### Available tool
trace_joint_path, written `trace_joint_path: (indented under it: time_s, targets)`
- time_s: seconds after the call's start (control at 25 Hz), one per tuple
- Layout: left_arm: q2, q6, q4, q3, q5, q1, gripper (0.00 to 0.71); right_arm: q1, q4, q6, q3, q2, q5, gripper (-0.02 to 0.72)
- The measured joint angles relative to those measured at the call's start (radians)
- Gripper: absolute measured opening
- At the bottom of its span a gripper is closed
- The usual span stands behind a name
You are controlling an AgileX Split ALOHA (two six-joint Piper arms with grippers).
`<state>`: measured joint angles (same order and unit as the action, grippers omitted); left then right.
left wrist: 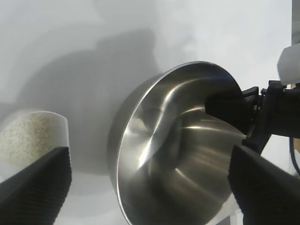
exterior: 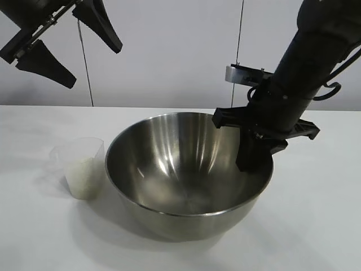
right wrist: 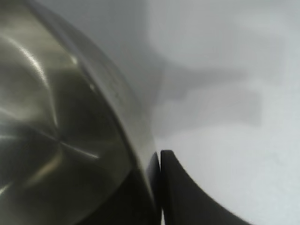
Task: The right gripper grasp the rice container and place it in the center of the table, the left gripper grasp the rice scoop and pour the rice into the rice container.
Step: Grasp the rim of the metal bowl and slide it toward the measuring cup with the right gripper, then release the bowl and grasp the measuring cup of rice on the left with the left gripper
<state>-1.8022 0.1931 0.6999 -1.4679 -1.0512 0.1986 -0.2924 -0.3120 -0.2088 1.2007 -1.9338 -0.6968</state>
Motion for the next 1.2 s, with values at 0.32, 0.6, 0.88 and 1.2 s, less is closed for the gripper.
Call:
trace_joint_path:
  time_s: [0.32,0.6,0.88,1.2]
  targets:
    - [0.0,0.0,-0.001,0.0,0.0,0.0,0.654,0.0,-0.012,0.0,0.0,0.001,-0.002,0.183]
    - [0.0,0.0,-0.001,0.0,0.0,0.0,0.654,0.0,0.046,0.064,0.137,0.073,-0.131,0.645]
    - [0.0,0.0,0.0,0.0,0.0,0.0,0.654,0.127,0.242,0.124,0.499,0.117,-0.439,0.674]
    - [0.0,0.0,0.0,0.0,0.0,0.0,0.654,0.61,0.208,0.091,0.626,0.148,-0.536,0.608]
